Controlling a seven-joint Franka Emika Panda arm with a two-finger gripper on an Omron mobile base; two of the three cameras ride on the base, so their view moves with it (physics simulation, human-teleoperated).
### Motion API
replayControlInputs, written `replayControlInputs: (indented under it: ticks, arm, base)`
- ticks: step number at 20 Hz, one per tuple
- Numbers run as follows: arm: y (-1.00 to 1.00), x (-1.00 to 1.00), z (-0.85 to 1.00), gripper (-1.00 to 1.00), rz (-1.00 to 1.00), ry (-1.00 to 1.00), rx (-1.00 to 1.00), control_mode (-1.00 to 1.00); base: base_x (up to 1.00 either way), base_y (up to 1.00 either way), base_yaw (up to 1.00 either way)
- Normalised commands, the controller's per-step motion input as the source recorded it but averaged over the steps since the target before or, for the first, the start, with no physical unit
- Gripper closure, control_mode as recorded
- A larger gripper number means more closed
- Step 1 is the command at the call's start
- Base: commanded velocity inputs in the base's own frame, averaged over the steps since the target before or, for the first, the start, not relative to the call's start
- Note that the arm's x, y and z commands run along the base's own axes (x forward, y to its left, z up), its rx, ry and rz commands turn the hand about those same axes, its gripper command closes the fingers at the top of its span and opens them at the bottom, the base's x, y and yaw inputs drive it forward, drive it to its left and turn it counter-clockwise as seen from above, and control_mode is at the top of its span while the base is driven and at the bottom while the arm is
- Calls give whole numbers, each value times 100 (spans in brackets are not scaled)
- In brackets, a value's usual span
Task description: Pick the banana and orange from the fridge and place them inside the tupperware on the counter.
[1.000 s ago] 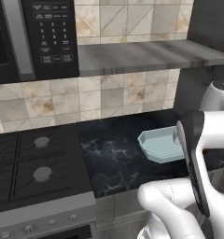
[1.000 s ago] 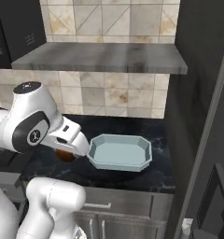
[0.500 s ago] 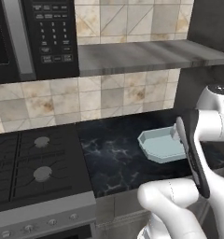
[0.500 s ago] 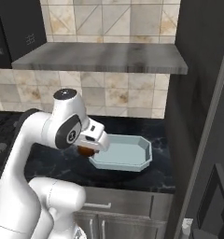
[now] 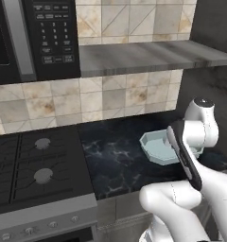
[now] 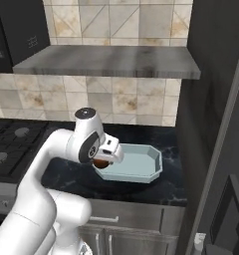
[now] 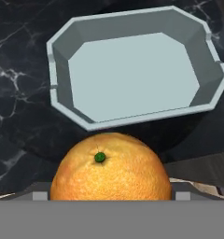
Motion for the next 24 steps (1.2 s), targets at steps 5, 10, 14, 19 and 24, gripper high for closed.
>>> replayControlInputs:
  ticks: [5,10,14,19,24]
  arm:
    - [0,66,-45,100,0,3,0,-100]
    - [-5,55,-36,100,0,0,0,-100]
    - [-9,47,-38,100,3,0,0,-100]
    - [-5,32,-37,100,4,0,0,-100]
    - [0,14,-30,100,3,0,0,-100]
  base:
    - [0,0,0]
    - [0,0,0]
    - [0,0,0]
    - [0,0,0]
    - [0,0,0]
